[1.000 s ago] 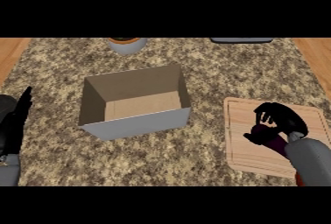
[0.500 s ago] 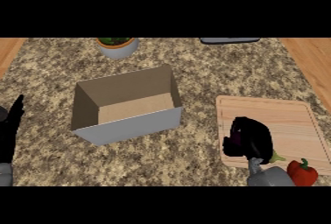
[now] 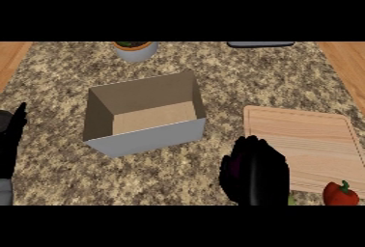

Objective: Pick the eggplant from the cutting board and place it in the cardboard box

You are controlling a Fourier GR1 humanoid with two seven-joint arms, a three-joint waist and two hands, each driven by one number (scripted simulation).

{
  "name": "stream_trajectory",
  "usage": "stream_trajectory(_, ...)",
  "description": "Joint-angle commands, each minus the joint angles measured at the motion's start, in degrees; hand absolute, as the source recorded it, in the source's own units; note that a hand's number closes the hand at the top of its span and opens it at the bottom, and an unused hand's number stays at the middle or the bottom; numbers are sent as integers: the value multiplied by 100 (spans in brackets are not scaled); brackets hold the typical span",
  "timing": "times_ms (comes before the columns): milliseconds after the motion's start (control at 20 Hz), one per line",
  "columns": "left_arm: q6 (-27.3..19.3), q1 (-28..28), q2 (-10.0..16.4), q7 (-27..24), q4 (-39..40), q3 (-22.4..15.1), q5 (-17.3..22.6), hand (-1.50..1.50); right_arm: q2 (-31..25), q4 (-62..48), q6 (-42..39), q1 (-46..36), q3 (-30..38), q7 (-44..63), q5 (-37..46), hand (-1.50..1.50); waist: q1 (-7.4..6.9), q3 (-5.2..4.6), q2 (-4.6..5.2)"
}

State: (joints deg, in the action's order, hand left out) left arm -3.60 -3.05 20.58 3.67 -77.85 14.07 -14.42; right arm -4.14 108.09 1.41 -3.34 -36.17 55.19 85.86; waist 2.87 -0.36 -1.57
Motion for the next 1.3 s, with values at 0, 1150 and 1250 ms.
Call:
stream_trajectory(0, -125, -181, -166, -137, 147, -133, -108, 0, 394, 814, -984, -316, -1216, 1069, 1007, 150, -171, 15, 100)
stream_trajectory(1150, 205, -589, -61, 43, 74, -217, -68, 0, 412, -2590, 1152, -4420, 1046, 1581, -2326, 150, -626, 35, 224)
stream_trajectory(1250, 122, -679, -224, 61, 111, -358, -153, 0, 412, -3099, 1384, -4710, 1112, 1555, -2583, 150, -636, 33, 228)
